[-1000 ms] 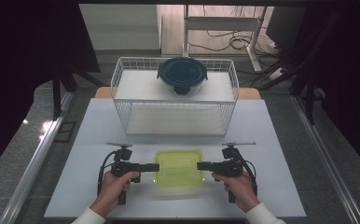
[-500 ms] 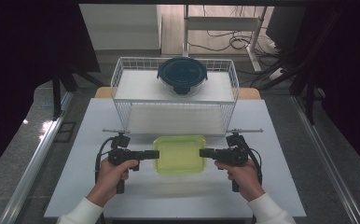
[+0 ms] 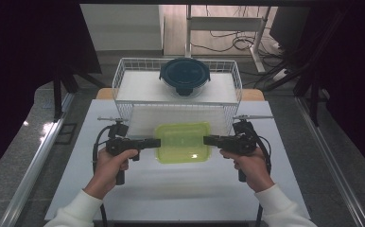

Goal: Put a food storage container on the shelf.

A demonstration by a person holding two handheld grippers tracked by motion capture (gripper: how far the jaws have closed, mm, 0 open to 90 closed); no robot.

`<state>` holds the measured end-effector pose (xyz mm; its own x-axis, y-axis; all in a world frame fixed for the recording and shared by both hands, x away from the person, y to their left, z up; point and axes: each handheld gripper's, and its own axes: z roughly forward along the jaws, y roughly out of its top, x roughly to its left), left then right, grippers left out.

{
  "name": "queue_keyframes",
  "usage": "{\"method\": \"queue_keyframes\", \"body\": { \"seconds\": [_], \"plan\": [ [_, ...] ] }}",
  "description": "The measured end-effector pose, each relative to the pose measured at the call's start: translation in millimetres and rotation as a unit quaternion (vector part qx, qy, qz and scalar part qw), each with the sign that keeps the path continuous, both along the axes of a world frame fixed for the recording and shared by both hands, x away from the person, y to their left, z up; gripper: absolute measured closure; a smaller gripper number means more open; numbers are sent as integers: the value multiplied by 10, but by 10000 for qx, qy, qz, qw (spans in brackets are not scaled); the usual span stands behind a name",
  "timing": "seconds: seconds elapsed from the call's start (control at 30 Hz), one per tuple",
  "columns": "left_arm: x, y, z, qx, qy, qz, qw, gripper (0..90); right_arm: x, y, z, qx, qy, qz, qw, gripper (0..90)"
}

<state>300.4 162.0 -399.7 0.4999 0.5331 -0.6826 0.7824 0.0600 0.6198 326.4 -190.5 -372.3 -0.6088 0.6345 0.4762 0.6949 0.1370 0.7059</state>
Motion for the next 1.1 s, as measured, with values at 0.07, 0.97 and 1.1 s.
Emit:
{"method": "queue_keyframes", "body": {
  "seconds": [0.07,0.97,1.1],
  "plan": [
    [12,0,52,-5,-41,7,10000,787,12,3,61,7,-50,-3,10000,771],
    [225,24,727,41,-570,34,9984,787,183,17,688,104,-590,-8,9982,773],
    [256,23,827,68,-632,58,9980,787,223,24,776,111,-655,-13,9978,774]
  ]
}}
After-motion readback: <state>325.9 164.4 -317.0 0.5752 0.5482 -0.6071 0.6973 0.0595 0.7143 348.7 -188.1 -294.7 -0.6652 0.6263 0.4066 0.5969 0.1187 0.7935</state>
